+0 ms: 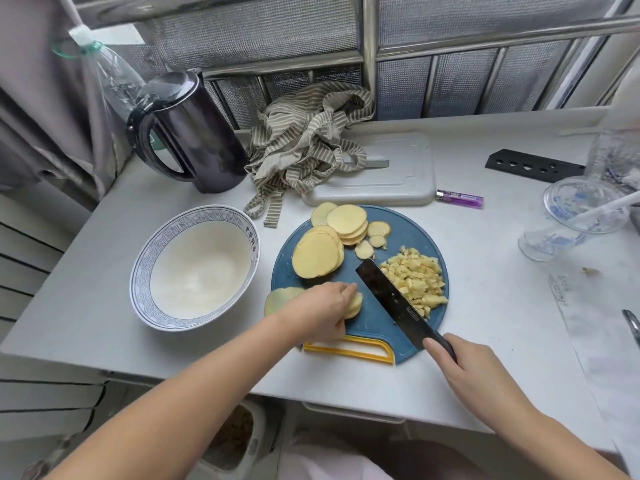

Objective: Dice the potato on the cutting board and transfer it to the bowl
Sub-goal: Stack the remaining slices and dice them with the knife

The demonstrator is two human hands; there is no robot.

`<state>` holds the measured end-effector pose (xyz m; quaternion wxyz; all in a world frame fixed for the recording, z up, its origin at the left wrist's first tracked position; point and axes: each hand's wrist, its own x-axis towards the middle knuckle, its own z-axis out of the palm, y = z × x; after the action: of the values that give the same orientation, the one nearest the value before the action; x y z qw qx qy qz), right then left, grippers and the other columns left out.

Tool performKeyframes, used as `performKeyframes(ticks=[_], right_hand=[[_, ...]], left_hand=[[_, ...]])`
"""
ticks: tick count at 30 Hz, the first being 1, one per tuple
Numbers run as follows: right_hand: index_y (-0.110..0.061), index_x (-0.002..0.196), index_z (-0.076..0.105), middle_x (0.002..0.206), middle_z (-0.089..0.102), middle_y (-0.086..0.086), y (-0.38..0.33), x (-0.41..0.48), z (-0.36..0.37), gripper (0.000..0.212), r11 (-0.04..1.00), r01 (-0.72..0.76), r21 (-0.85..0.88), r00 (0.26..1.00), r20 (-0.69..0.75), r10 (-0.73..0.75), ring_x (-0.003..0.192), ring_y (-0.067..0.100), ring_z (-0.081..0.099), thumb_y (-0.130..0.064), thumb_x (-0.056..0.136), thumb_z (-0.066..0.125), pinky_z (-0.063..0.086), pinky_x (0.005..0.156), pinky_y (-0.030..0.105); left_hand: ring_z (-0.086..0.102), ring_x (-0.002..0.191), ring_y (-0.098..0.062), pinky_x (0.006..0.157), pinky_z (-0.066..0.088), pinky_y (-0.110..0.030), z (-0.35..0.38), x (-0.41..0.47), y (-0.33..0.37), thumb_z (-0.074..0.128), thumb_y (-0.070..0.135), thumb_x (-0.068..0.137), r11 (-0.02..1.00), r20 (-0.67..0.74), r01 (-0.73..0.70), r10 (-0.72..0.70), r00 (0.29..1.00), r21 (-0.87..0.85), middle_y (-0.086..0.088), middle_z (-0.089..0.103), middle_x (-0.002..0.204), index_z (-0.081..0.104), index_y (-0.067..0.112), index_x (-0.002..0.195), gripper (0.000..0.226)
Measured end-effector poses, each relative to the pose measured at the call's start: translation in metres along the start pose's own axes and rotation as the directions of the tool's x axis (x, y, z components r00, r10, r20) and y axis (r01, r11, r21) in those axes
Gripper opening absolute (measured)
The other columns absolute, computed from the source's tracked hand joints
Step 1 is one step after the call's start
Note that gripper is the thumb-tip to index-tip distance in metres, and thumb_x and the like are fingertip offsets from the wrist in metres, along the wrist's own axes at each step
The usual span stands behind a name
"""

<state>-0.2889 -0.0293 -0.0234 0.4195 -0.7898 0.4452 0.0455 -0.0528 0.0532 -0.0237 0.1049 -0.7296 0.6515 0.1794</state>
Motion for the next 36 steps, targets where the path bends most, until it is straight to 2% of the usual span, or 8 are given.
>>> performKeyframes(ticks=[7, 11, 16, 19, 23, 28, 31, 36], right_hand=[[-0.024, 0.069, 0.048, 0.063, 0.051, -0.006, -0.005, -0.007, -0.004, 0.036, 1.000, 0.003, 0.011, 1.000, -0.003, -0.002, 0.057, 0.009, 0.048, -0.044, 0.098, 0.042, 0.031, 0.050, 0.021], [-0.021, 0.067, 0.048, 0.059, 0.051, -0.004, -0.003, -0.005, -0.006, 0.039, 0.999, 0.011, 0.043, 1.000, -0.022, -0.010, 0.055, 0.012, 0.047, -0.044, 0.098, 0.044, 0.031, 0.051, 0.025], [-0.019, 0.070, 0.052, 0.062, 0.055, -0.002, -0.006, -0.002, -0.002, 0.040, 0.999, 0.016, 0.031, 1.000, -0.006, -0.016, 0.056, 0.012, 0.049, -0.046, 0.098, 0.044, 0.032, 0.052, 0.025], [-0.018, 0.071, 0.053, 0.063, 0.056, -0.001, -0.009, -0.003, -0.001, 0.040, 0.999, 0.021, 0.024, 1.000, 0.008, -0.021, 0.057, 0.012, 0.049, -0.046, 0.098, 0.043, 0.033, 0.053, 0.025], [-0.024, 0.068, 0.047, 0.061, 0.051, -0.006, -0.013, -0.006, -0.003, 0.037, 1.000, 0.029, -0.004, 0.999, 0.028, -0.029, 0.057, 0.010, 0.046, -0.045, 0.098, 0.043, 0.032, 0.052, 0.023], [-0.027, 0.067, 0.044, 0.061, 0.048, -0.007, -0.012, -0.009, -0.008, 0.036, 0.999, 0.037, -0.018, 0.999, 0.035, -0.037, 0.057, 0.008, 0.046, -0.042, 0.099, 0.043, 0.032, 0.050, 0.022], [-0.026, 0.069, 0.046, 0.062, 0.050, -0.006, -0.011, -0.009, -0.010, 0.034, 0.999, 0.036, -0.011, 0.999, 0.040, -0.036, 0.056, 0.008, 0.047, -0.042, 0.099, 0.043, 0.032, 0.049, 0.021], [-0.026, 0.068, 0.046, 0.060, 0.049, -0.006, -0.010, -0.009, -0.012, 0.035, 0.999, 0.035, -0.005, 0.998, 0.045, -0.035, 0.054, 0.008, 0.046, -0.042, 0.099, 0.044, 0.031, 0.049, 0.022]], left_hand=[[0.060, 0.110, -0.028, 0.085, 0.049, -0.036, 0.001, -0.007, 0.001, 0.050, 0.000, 0.091, 0.989, -0.236, -0.006, -0.029, 0.971, -0.146, -0.009, 0.059, 0.127, 0.048, 0.010, 0.134, 0.044], [0.071, 0.089, -0.027, 0.074, 0.055, -0.028, 0.013, -0.038, -0.008, 0.073, -0.014, 0.057, 0.979, -0.585, -0.078, -0.047, 0.810, -0.186, -0.010, 0.072, 0.109, 0.070, 0.003, 0.112, 0.058], [0.070, 0.087, -0.039, 0.070, 0.056, -0.050, 0.047, -0.061, -0.039, 0.071, -0.023, 0.052, 0.914, -0.477, 0.241, -0.380, 0.793, -0.327, -0.024, 0.070, 0.104, 0.067, -0.007, 0.109, 0.060], [0.060, 0.111, -0.046, 0.097, 0.042, -0.053, 0.064, -0.057, -0.051, 0.069, -0.022, 0.066, 0.894, -0.429, 0.263, -0.411, 0.804, -0.363, -0.027, 0.061, 0.123, 0.060, -0.006, 0.124, 0.061], [0.026, 0.143, -0.033, 0.117, 0.016, -0.039, 0.066, -0.052, -0.050, 0.067, 0.032, 0.088, 0.824, -0.287, 0.268, -0.449, 0.846, -0.499, -0.014, 0.031, 0.154, 0.035, 0.019, 0.148, 0.070], [0.028, 0.137, -0.023, 0.114, 0.024, -0.035, 0.059, -0.053, -0.064, 0.074, 0.049, 0.077, 0.802, -0.170, 0.347, -0.477, 0.862, -0.486, -0.006, 0.027, 0.151, 0.023, 0.021, 0.152, 0.096], [0.040, 0.123, -0.019, 0.096, 0.031, -0.021, 0.054, -0.054, -0.071, 0.079, 0.044, 0.074, 0.801, -0.116, 0.356, -0.461, 0.880, -0.482, -0.003, 0.033, 0.139, 0.031, 0.017, 0.148, 0.092], [0.041, 0.113, -0.022, 0.100, 0.033, -0.033, 0.052, -0.047, -0.064, 0.082, 0.047, 0.066, 0.877, -0.144, 0.297, -0.373, 0.917, -0.378, -0.002, 0.041, 0.122, 0.043, 0.016, 0.135, 0.085]])
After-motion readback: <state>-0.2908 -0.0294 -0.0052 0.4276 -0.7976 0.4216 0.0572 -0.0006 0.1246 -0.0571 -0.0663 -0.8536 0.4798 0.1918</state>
